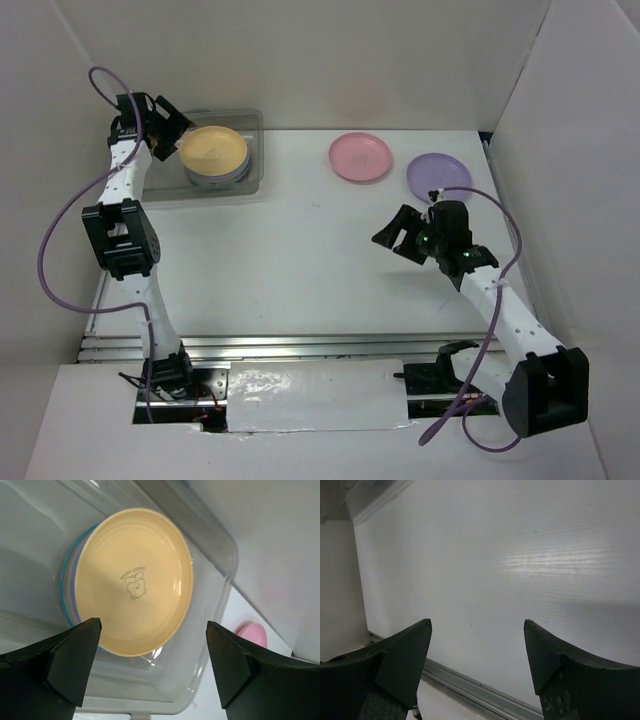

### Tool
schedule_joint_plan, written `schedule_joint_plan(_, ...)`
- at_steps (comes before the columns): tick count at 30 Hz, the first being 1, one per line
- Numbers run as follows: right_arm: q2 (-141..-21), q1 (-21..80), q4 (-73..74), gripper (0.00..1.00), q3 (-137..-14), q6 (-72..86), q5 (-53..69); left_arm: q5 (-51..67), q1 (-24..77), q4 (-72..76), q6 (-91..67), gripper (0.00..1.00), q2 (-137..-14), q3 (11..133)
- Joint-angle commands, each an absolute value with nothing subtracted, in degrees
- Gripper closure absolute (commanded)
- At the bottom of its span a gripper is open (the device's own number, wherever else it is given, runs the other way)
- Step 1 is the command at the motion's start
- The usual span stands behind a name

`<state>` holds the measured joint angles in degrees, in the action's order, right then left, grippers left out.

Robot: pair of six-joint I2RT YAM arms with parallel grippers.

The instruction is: Place the plates into the plastic bin on the countertop

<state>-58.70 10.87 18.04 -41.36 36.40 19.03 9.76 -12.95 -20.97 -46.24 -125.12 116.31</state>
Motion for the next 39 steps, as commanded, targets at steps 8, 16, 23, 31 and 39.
schedule_joint_plan(8,-81.0,-5.5,15.2,0.18,-57.2,47.5,-1.4,4.2,-11.7,-44.6,-41.2,0.01,-107.3,115.5)
schedule_joint_plan(16,-105.4,-11.8,17.8,0.19,-76.0,51.1,-7.8,10.0,-7.4,-41.2,-27.3,0.01,-81.1,83.4)
schedule_joint_plan(23,-118.1,-13.7,24.8,0.01,-93.8,48.3,-7.6,8.7,-6.1,-34.9,-26.1,0.01,-65.8,67.9)
schedule_joint_plan(31,-122.8,-16.3,27.3,0.05,-94.4,50.4,-2.6,8.3,-4.8,-33.8,-25.7,0.01,-63.5,66.1)
schedule_joint_plan(39,-120.9,-17.3,28.8,0.04,-94.4,49.0,-3.1,9.6,-4.8,-33.5,-25.3,0.01,-64.5,65.1)
